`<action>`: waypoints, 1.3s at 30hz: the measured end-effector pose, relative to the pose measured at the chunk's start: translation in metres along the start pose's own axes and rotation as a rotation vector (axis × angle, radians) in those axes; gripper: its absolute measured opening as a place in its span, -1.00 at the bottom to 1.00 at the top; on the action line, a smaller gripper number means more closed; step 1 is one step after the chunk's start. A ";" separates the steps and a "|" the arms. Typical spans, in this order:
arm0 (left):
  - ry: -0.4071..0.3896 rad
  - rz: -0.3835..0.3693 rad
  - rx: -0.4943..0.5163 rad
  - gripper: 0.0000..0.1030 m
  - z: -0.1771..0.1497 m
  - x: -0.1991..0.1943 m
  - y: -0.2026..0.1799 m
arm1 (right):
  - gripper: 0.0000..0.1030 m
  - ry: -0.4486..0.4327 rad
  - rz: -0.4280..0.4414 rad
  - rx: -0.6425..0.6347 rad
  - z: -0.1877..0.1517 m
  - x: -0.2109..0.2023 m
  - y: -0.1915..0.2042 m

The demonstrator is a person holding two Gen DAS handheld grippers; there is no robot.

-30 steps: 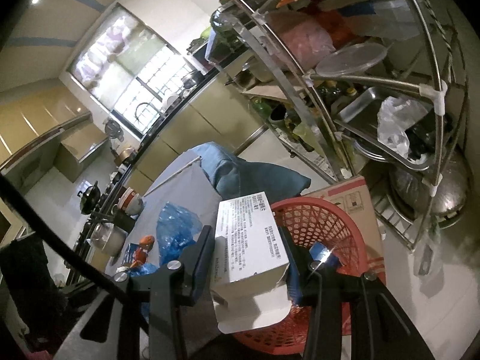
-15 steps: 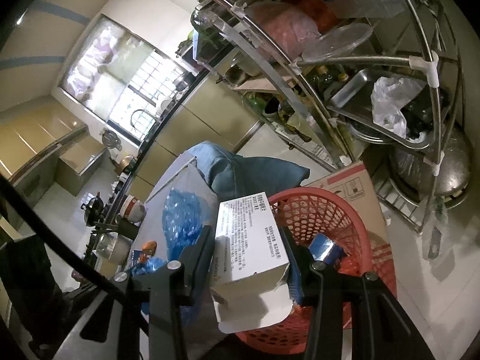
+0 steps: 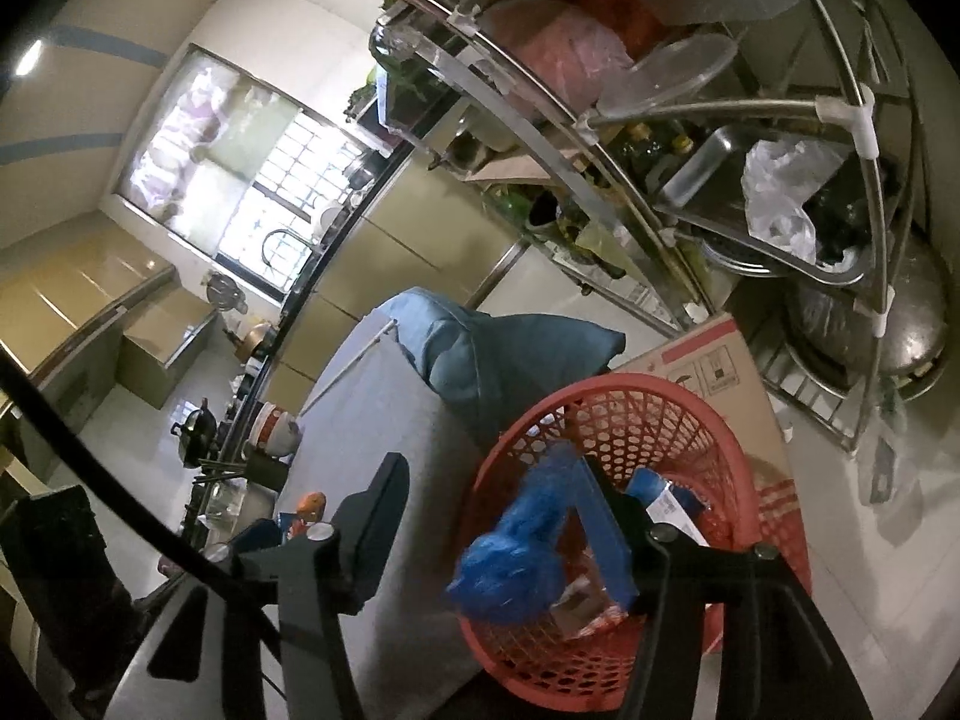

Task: Collect trash
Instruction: 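Open the left tool over the basket while the right tool releases the white box, then grasp the orange with the right tool while the left tool grasps the white tissue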

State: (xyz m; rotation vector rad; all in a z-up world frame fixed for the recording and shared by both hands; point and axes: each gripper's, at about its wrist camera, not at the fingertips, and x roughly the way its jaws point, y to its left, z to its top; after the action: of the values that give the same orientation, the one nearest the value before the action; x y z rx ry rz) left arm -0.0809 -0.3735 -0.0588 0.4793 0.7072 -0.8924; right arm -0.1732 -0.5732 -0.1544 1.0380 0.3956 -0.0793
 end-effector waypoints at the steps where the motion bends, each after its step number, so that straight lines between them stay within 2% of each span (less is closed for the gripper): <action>1: 0.001 0.005 -0.008 0.20 -0.002 -0.002 0.003 | 0.19 0.001 0.000 -0.007 -0.001 0.000 0.002; 4: 0.003 0.016 -0.037 0.24 -0.008 -0.009 0.013 | 0.19 0.009 0.003 -0.036 -0.004 0.003 0.013; 17: -0.081 0.141 -0.132 0.37 -0.030 -0.057 0.061 | 0.19 0.055 0.012 -0.161 -0.024 0.017 0.062; 27: -0.113 0.223 -0.241 0.39 -0.051 -0.086 0.111 | 0.19 0.094 0.016 -0.227 -0.037 0.026 0.093; 33: -0.113 0.326 -0.382 0.40 -0.088 -0.113 0.170 | 0.19 0.143 0.039 -0.302 -0.045 0.044 0.128; 39: -0.078 0.490 -0.559 0.40 -0.144 -0.141 0.240 | 0.19 0.235 0.082 -0.385 -0.064 0.084 0.177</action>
State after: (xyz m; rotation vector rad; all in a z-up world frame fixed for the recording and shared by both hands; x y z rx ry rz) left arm 0.0072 -0.0740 -0.0323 0.1027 0.6917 -0.2300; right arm -0.0692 -0.4179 -0.0673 0.6825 0.5565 0.1889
